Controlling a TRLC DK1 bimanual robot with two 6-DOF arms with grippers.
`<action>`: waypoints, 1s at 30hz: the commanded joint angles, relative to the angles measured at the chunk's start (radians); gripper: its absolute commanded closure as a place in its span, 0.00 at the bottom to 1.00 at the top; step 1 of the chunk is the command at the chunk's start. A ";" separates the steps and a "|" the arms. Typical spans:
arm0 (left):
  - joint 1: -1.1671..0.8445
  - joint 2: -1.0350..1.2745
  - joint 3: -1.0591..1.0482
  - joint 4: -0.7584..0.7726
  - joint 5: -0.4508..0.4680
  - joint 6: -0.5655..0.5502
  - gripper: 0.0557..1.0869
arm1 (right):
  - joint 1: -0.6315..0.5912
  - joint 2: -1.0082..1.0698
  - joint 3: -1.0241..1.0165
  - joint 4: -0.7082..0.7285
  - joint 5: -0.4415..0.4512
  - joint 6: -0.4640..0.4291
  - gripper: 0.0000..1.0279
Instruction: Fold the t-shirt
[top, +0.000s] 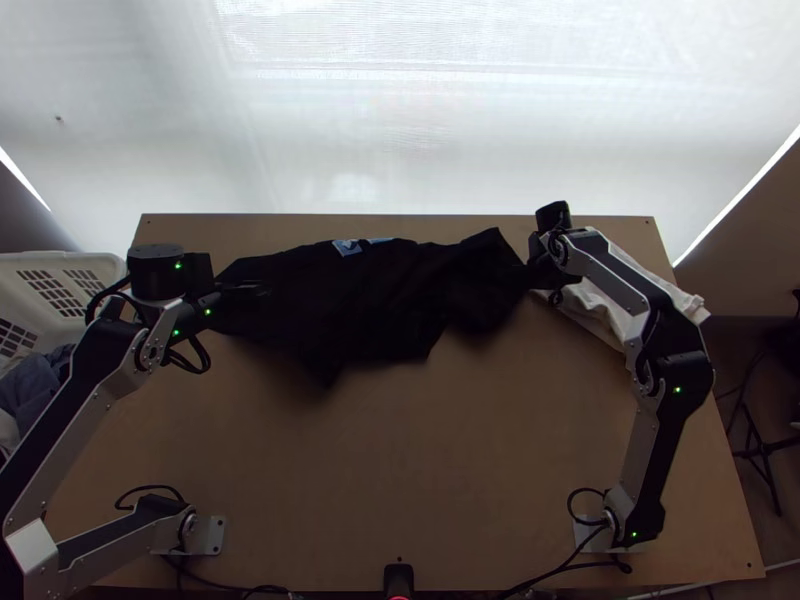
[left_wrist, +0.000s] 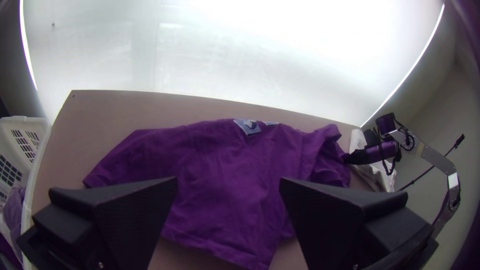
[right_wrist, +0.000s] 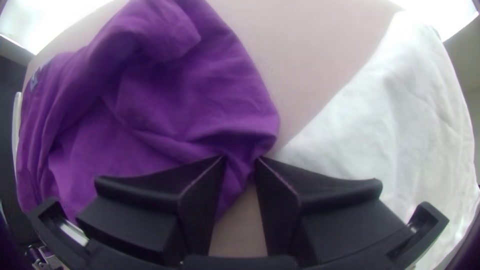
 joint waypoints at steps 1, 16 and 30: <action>-0.001 -0.002 0.001 -0.001 0.002 -0.003 0.04 | 0.007 -0.024 -0.001 -0.001 0.006 -0.017 0.89; 0.030 -0.014 -0.140 -0.058 -0.008 0.093 0.04 | -0.007 -0.349 -0.102 -0.002 0.006 -0.073 0.97; -0.354 0.075 -0.205 -0.253 0.009 0.149 0.04 | 0.001 -0.409 -0.127 -0.019 0.006 -0.078 0.97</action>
